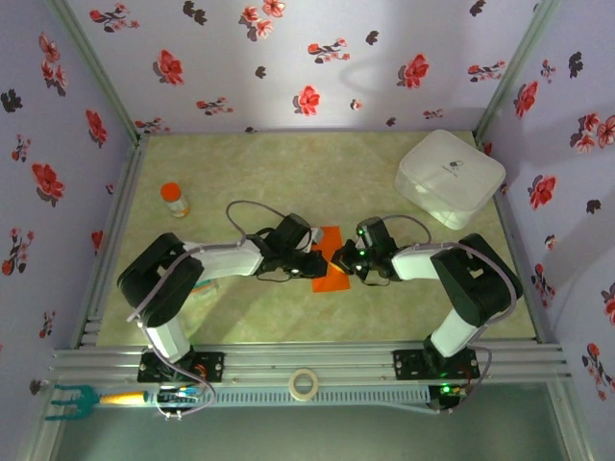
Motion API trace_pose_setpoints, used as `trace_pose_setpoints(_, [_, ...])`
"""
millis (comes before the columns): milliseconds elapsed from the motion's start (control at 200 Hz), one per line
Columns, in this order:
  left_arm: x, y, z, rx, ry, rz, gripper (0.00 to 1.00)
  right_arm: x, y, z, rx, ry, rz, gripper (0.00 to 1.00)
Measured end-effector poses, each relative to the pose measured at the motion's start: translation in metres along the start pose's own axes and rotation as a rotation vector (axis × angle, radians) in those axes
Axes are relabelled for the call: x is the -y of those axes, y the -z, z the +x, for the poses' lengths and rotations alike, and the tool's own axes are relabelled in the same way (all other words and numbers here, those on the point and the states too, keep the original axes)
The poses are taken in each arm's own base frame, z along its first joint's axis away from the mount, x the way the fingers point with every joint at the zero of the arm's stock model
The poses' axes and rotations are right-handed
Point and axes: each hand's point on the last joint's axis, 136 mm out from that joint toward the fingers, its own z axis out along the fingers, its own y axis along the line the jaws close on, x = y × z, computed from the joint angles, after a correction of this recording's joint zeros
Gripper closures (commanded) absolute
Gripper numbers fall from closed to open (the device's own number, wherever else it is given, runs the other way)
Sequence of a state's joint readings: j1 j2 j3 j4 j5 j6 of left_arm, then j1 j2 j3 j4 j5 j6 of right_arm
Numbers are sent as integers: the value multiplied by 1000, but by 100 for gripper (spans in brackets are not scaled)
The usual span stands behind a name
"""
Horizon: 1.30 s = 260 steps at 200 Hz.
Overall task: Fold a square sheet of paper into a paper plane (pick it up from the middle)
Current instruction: Fold the triangle a second time at the center of the table.
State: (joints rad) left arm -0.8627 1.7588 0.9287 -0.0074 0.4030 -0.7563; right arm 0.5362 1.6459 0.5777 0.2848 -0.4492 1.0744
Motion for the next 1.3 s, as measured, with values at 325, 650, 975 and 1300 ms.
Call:
trace_pose_setpoints(325, [-23,-20,9,-28,21,-34,100,-1,0,-1,3,7,-5,98])
trace_pose_setpoints(650, [-23,-20,9,-2,12,-3,100,-24,9,6,-13,89,-31,99])
trace_pose_setpoints(975, [-22,-20,9,1,10,-1,100,-5,-5,14,-65,77,21,99])
trace_pose_setpoints(1300, [-22,-20,9,7,12,4,100,-1,0,-2,-44,41,-9,97])
